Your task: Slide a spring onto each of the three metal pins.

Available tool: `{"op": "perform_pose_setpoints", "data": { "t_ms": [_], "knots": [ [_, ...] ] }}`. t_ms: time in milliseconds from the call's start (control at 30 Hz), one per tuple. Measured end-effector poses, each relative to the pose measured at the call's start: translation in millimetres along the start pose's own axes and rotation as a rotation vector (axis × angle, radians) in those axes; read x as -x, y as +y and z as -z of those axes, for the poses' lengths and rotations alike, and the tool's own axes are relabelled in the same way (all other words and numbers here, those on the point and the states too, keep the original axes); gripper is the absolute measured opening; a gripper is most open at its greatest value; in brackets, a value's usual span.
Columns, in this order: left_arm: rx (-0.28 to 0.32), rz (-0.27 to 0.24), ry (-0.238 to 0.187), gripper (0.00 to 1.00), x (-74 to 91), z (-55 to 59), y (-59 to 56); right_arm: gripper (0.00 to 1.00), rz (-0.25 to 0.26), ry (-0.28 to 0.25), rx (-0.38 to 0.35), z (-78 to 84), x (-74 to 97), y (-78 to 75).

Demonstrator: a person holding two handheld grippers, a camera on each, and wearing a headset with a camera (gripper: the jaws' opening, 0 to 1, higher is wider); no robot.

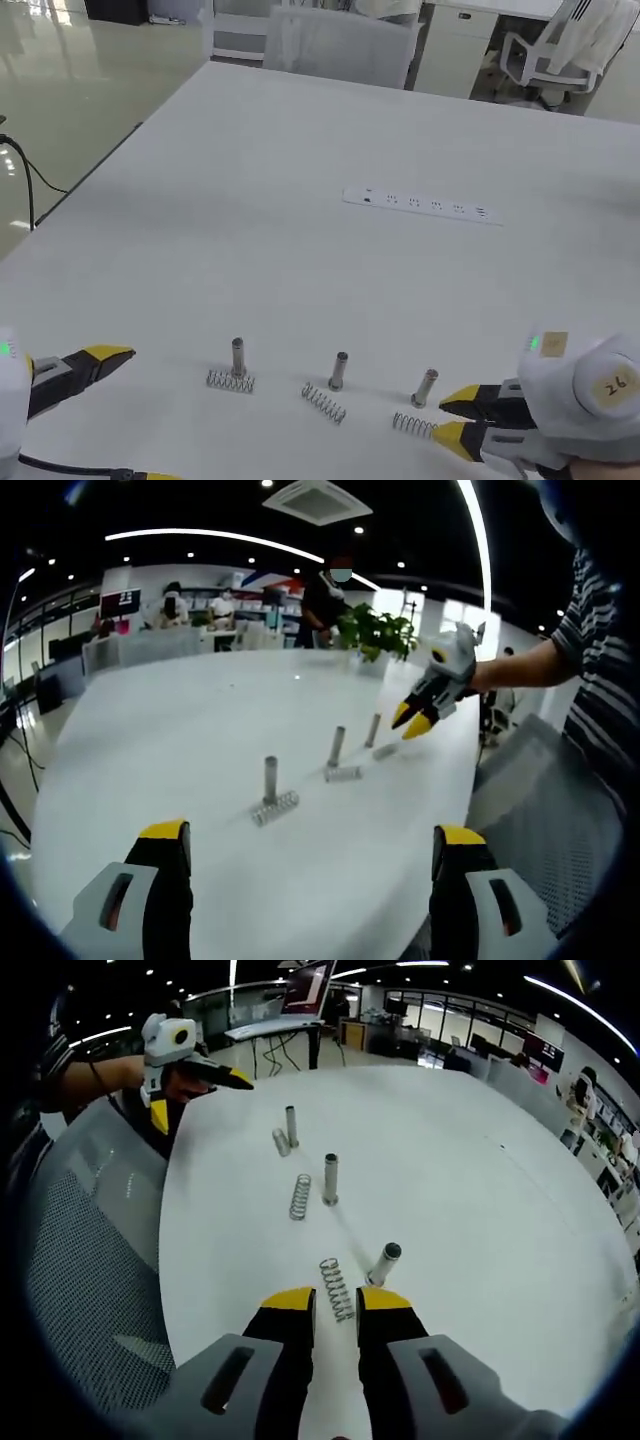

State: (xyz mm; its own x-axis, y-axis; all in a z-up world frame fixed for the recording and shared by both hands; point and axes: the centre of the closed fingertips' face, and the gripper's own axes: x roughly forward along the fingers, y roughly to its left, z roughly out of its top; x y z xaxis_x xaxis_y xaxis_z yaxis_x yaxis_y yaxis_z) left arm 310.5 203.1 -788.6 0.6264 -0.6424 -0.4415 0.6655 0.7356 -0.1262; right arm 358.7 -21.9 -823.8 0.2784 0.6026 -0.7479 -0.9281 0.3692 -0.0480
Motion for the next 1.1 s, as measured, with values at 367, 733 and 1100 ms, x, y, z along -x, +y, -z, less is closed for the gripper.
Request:
{"op": "perform_pose_setpoints", "data": {
  "t_ms": [367,733,1100],
  "knots": [
    [-0.010,0.012,0.016,0.98,-2.2,2.5,-5.6,0.14,-0.016,0.053,0.081,7.8,-5.7,2.0],
    [-0.008,0.003,0.024,0.98,2.0,6.2,-6.3,0.13,-0.031,0.113,0.174,15.6,-19.9,2.7],
    [-0.006,0.001,0.027,0.98,2.6,8.6,-6.9,0.12,-0.039,0.144,0.182,22.8,-29.2,-2.8]
  ]
}}
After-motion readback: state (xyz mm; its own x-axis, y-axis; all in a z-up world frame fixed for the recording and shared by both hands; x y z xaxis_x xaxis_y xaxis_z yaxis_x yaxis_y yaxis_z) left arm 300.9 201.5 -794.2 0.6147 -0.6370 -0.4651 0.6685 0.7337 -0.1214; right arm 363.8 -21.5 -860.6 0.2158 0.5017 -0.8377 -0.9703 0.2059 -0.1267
